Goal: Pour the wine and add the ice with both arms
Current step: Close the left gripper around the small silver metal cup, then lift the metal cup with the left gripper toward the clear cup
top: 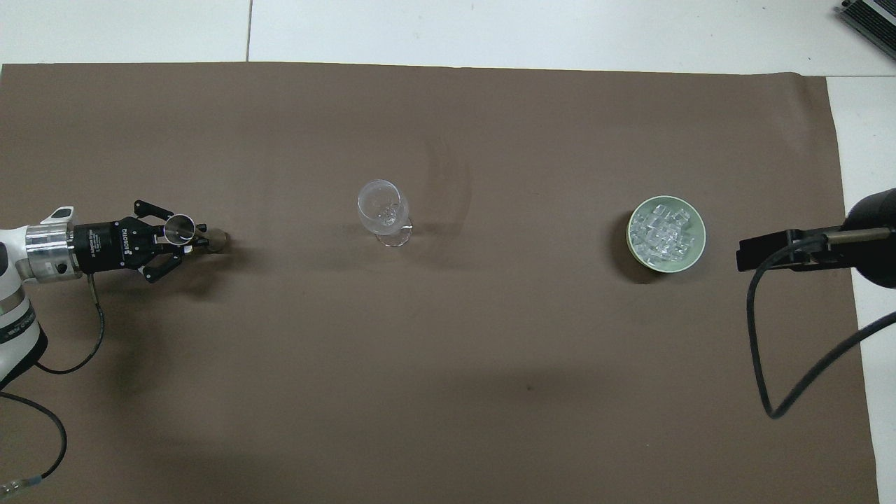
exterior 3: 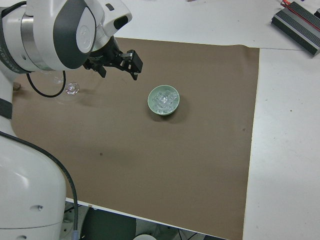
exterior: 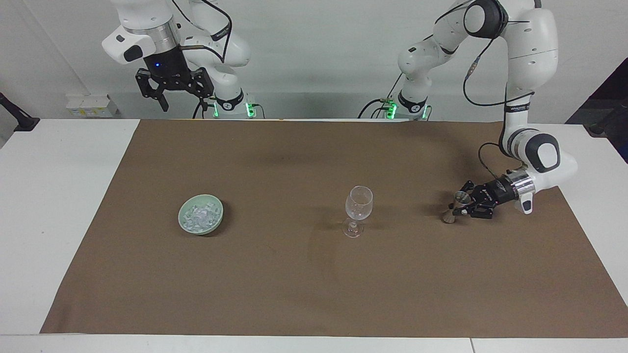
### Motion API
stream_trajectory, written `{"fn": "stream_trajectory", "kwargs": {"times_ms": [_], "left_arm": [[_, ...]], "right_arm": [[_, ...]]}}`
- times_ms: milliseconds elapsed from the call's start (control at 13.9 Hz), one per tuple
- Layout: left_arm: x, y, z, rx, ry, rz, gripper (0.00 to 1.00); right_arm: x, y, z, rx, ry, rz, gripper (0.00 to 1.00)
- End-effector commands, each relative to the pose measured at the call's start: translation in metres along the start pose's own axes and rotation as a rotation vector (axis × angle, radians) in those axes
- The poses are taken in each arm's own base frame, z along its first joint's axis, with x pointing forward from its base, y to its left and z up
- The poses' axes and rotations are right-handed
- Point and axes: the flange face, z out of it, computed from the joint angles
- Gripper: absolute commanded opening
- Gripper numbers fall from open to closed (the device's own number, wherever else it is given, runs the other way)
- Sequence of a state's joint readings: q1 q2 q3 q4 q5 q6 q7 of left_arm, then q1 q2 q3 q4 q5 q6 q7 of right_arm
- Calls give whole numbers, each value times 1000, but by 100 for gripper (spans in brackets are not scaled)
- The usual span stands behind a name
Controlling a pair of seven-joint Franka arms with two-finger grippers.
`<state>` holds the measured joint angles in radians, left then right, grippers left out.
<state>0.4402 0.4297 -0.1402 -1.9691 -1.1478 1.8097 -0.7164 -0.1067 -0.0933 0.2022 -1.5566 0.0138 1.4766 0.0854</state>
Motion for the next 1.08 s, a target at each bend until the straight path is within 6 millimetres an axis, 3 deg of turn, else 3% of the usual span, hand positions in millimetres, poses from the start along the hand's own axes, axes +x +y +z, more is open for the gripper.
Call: {"fn": "stream_trajectory", "kwargs": {"times_ms": [0, 216, 433, 649, 1009], "left_arm": [[-15, 4, -7, 5, -15, -1, 0], [-37, 11, -12, -6, 2, -5, 0], [-80, 25, 0, 37, 65, -25, 0], [-131, 28, 10, 61, 132, -47, 0], [-193, 29, 32, 93, 210, -76, 0]], "right_arm": [[-1, 3, -1, 18, 0, -12, 100], [-1, 4, -1, 18, 0, -10, 100], [-1, 3, -1, 18, 0, -12, 100], [-1, 3, -1, 18, 0, -12, 100], [-1, 3, -1, 18, 0, -12, 100]]}}
